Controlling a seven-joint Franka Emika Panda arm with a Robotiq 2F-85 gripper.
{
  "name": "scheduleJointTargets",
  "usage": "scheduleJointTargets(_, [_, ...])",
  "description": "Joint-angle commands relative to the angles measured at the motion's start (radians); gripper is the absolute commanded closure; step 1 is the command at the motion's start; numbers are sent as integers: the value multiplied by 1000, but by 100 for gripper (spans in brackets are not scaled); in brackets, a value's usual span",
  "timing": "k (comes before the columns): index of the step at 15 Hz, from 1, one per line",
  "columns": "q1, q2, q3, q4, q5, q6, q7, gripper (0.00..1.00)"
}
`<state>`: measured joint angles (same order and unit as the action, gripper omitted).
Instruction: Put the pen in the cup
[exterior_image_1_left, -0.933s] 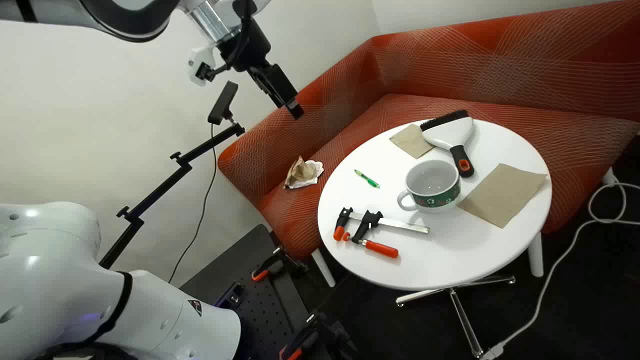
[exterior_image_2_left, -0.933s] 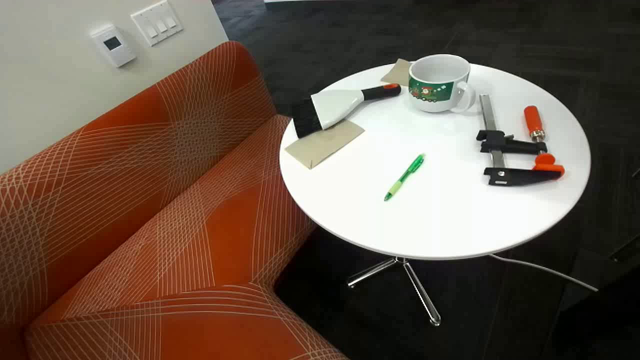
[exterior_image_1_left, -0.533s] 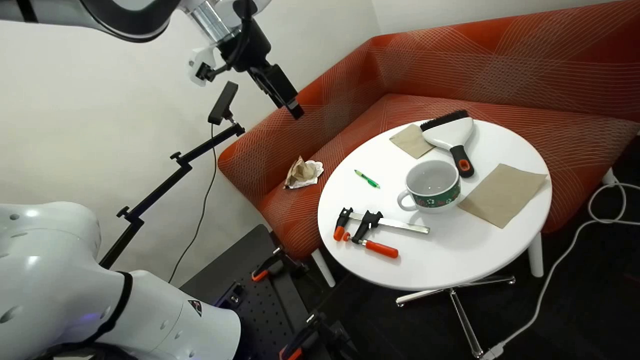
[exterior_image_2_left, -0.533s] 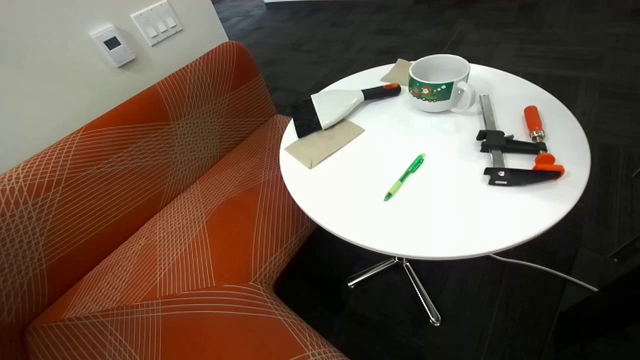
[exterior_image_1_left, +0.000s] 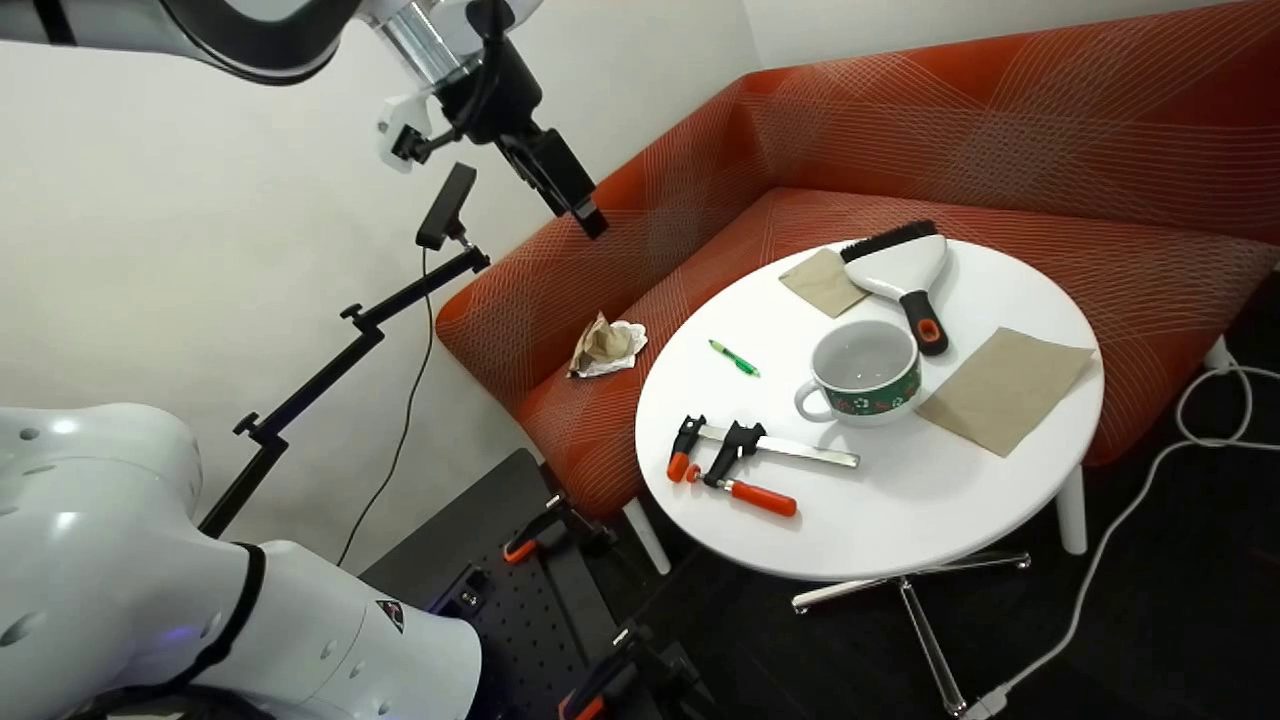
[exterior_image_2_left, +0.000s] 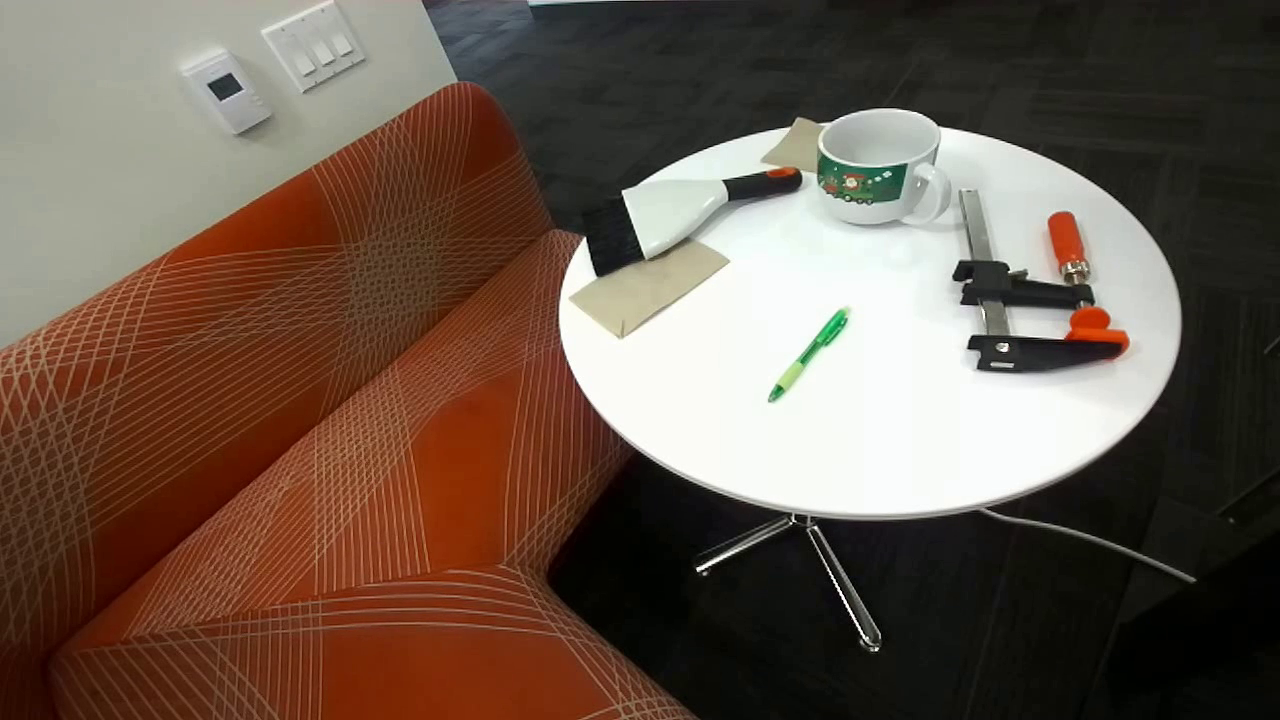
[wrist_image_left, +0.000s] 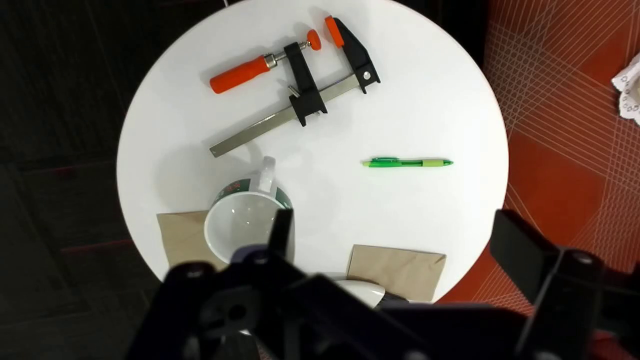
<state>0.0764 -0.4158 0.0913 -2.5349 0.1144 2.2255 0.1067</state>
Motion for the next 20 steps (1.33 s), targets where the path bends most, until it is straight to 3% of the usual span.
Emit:
scheduleJointTargets(1, [7,22,3,15,-3,2,-4,0])
scheduleJointTargets(7, [76,195,53,74,-61,95,-149,0])
scheduleJointTargets(14, [133,419,72,186,-63,203,-467,0])
scheduleJointTargets(20, [121,411,78,163,-60,195,-437,0])
